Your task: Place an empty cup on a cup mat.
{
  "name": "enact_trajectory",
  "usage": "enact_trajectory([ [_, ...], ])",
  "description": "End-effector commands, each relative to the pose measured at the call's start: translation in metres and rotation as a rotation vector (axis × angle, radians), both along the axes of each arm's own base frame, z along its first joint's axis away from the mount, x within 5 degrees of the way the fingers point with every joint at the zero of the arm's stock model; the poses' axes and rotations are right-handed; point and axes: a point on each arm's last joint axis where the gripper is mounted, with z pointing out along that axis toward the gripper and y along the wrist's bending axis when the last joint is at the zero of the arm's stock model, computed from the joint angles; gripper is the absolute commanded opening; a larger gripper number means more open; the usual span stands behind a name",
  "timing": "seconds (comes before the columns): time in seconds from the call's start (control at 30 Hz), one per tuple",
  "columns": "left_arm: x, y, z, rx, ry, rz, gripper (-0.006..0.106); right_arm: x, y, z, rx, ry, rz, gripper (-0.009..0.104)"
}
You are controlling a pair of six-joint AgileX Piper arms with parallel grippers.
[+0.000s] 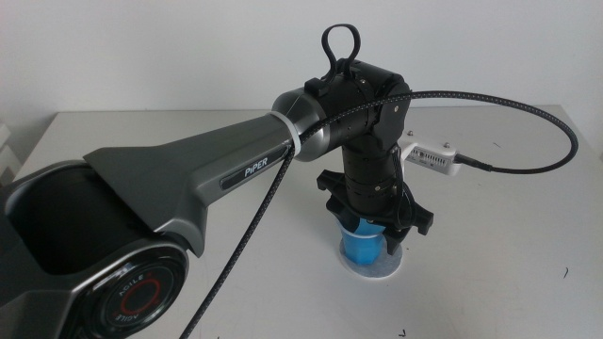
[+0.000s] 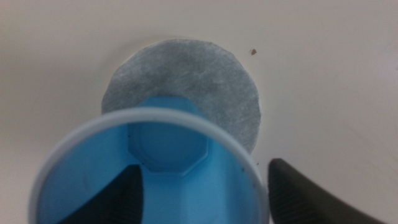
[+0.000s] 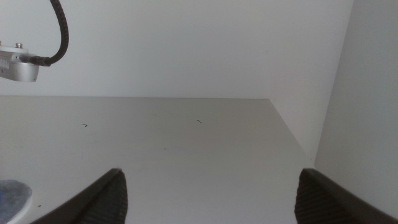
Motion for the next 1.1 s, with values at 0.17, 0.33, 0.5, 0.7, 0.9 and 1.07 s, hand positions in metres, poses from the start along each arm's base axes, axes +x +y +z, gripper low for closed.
enact_trajectory([
  [0.17, -0.01, 0.008, 0.044, -0.022, -0.018, -0.035, 0.1, -0.002, 0.0, 0.012, -0.023, -0.107, 0.002, 0.094],
  [0.33, -0.01, 0.006, 0.061, -0.069, -0.053, -0.05, 0.105, -0.002, 0.0, 0.012, -0.023, -0.107, 0.002, 0.094],
  [0.5, -0.009, 0.001, 0.091, -0.162, -0.109, -0.062, 0.105, -0.002, 0.0, 0.012, -0.023, -0.107, 0.002, 0.094],
  [0.7, -0.012, 0.004, 0.135, -0.258, -0.208, -0.052, 0.105, -0.002, 0.0, 0.012, -0.023, -0.107, 0.002, 0.094],
  [0.9, -0.018, 0.031, 0.187, -0.343, -0.304, 0.005, 0.105, -0.002, 0.0, 0.012, -0.023, -0.107, 0.002, 0.094],
  [1.07, -0.036, 0.064, 0.239, -0.358, -0.469, -0.05, 0.105, -0.002, 0.0, 0.012, -0.023, -0.107, 0.002, 0.094],
])
